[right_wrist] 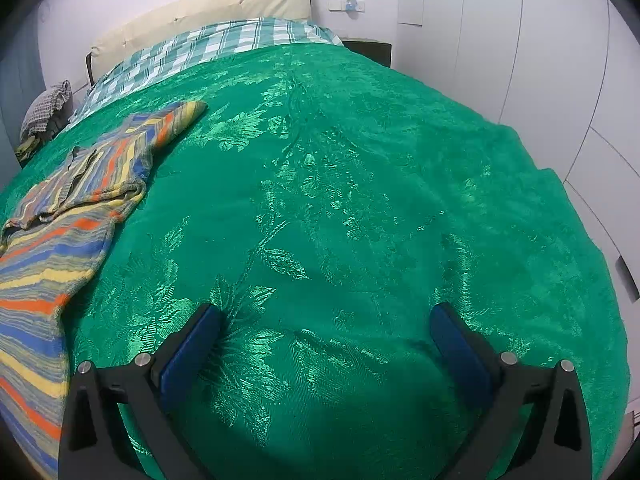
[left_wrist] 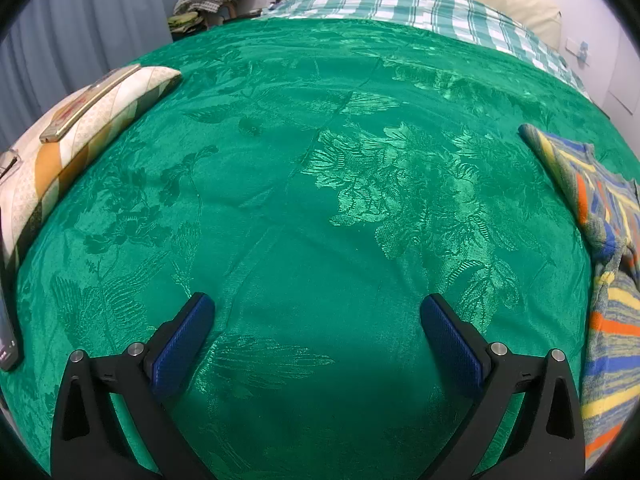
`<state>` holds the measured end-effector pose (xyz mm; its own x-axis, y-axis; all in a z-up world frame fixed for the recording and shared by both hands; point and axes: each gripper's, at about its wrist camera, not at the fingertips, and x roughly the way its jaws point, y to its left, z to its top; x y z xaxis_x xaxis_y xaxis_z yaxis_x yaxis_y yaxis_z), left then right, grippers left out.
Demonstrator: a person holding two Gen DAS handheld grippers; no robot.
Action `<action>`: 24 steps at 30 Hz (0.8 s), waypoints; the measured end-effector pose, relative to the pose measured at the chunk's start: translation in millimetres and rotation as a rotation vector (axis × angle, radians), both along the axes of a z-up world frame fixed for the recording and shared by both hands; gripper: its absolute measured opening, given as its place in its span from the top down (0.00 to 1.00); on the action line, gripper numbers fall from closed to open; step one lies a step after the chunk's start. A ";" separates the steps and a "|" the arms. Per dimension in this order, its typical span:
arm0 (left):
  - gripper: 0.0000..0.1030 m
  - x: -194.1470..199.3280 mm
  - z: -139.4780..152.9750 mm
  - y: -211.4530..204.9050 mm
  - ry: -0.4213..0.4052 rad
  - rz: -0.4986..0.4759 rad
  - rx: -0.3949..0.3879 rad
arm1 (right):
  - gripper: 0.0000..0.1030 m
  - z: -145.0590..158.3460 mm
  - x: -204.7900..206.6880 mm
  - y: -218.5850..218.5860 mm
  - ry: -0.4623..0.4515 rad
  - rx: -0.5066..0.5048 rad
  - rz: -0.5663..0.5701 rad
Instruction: Fold small clothes
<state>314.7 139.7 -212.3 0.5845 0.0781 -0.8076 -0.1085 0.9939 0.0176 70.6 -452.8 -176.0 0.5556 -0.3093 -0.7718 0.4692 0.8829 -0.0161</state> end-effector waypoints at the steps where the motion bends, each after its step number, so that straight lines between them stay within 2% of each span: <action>1: 0.00 0.0 -0.1 0.0 0.000 0.000 0.000 | 0.00 -0.1 0.2 0.2 0.000 -0.001 0.000; 24: 0.00 -0.1 -0.5 0.7 -0.002 0.002 0.000 | 0.00 -0.8 -0.9 0.1 -0.010 0.011 0.001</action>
